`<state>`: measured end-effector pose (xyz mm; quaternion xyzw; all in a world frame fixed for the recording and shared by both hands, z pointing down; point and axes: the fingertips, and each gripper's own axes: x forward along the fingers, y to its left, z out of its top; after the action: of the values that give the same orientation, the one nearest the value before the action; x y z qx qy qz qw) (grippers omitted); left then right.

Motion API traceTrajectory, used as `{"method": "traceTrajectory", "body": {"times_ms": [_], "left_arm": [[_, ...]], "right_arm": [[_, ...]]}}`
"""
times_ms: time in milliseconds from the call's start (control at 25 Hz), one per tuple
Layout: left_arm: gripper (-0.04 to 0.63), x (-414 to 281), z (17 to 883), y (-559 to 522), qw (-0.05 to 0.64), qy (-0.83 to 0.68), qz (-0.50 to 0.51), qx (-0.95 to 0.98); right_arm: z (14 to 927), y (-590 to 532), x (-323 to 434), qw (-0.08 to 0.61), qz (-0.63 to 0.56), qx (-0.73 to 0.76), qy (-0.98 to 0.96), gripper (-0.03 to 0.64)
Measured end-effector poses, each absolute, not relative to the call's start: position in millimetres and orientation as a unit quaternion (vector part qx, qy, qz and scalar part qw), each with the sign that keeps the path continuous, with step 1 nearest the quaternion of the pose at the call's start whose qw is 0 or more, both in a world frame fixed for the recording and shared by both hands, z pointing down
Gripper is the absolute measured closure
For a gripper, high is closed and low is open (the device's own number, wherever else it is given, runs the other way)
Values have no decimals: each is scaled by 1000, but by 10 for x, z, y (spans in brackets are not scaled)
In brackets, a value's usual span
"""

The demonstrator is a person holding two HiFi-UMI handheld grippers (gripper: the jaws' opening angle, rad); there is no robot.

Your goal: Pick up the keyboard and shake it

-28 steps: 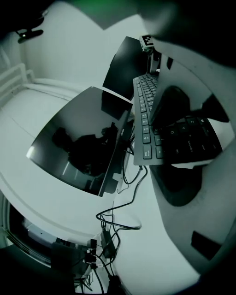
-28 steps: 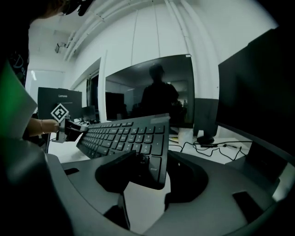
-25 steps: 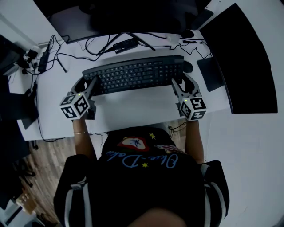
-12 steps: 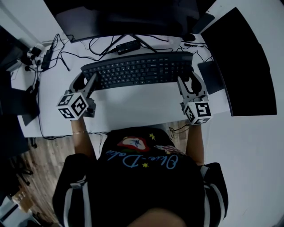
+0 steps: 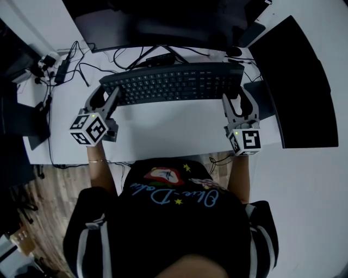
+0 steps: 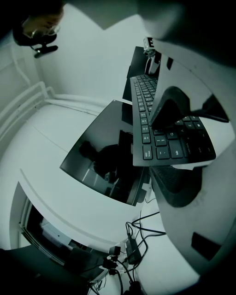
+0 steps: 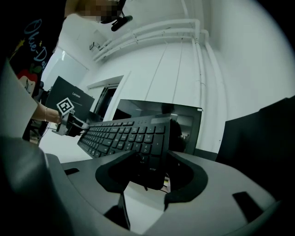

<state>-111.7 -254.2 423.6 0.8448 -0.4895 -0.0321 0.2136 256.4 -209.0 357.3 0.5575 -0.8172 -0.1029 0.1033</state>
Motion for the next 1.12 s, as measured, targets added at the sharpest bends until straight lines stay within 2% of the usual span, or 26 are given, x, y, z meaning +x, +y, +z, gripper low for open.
{"method": "traceTrajectory", "body": {"times_ms": [480,1120], "left_arm": [[348,-1186,3866,-2483,161,-485,-71,856],[350,-1209,3452,-2441,91,-479,-115,865]], "right_arm": [[3138,-1944,2461,95,-189,552,-807,430],[2858,-1786,2453,58,-229,562,-793,434]]}}
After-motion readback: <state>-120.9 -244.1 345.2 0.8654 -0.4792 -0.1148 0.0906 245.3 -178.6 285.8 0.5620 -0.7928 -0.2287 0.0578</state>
